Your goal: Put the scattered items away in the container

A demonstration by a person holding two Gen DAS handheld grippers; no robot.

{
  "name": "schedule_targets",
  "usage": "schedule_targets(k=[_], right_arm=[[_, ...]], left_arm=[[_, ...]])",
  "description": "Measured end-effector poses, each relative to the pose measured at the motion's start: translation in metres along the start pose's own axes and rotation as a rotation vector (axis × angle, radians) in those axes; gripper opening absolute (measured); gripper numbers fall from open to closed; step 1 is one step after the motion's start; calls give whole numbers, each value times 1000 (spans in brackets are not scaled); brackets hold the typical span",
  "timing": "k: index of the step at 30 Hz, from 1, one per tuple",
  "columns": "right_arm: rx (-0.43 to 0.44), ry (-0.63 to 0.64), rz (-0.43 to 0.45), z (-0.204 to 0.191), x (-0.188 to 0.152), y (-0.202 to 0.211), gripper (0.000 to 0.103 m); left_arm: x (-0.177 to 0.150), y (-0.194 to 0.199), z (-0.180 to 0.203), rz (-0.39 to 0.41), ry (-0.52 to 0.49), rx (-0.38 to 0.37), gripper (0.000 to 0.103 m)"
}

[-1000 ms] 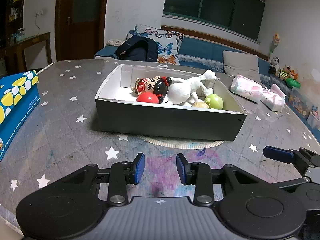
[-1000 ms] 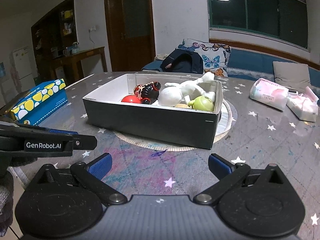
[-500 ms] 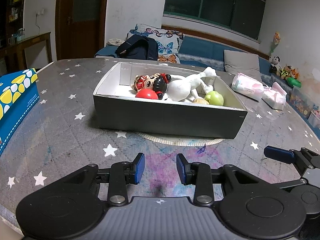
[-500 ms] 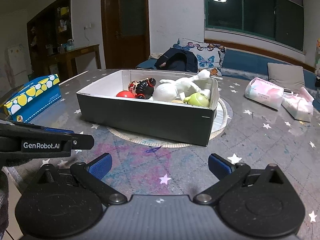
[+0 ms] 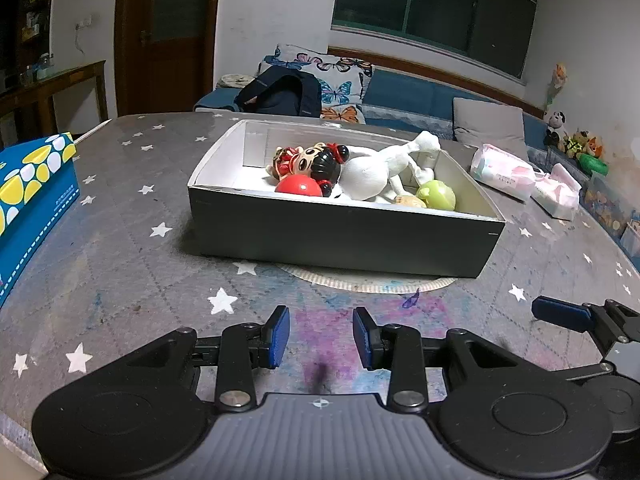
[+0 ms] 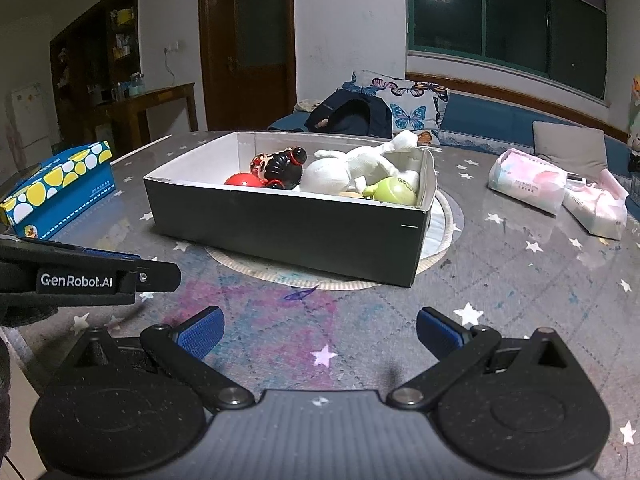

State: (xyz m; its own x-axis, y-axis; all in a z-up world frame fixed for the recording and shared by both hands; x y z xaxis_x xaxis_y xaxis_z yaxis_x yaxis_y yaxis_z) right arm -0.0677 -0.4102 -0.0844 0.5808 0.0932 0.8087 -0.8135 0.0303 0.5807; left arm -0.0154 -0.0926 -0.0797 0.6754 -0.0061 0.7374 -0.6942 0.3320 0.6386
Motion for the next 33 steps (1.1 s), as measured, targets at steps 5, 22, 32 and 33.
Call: schedule_targets(k=[5, 22, 32, 33], right_arm=[[2, 1, -4, 1, 0, -3, 103], [3, -8, -24, 4, 2, -14, 103], [0, -4, -19, 6, 9, -18, 103], [1, -4, -20, 6, 9, -19, 103]], left_arm=[[2, -2, 4, 5, -15, 4, 37], [6, -10, 7, -1, -36, 23, 37], [12, -13, 8, -1, -39, 25, 37], [12, -14, 8, -1, -40, 26, 37]])
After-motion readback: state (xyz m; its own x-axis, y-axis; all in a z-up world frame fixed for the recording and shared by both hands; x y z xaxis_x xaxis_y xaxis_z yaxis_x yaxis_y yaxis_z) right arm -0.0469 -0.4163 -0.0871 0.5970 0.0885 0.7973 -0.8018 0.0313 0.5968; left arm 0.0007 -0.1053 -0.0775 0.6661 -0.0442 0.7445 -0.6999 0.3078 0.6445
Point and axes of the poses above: each gripper's, at about its wrist camera, not at the fingertips, and y roughly against the way its jaws point, z to its right, x to its top, the point moved 10 cm from there along -y, roughly the way its jaws point, and after that the axes turned 8 degrees about y, right-handed, at the moved point
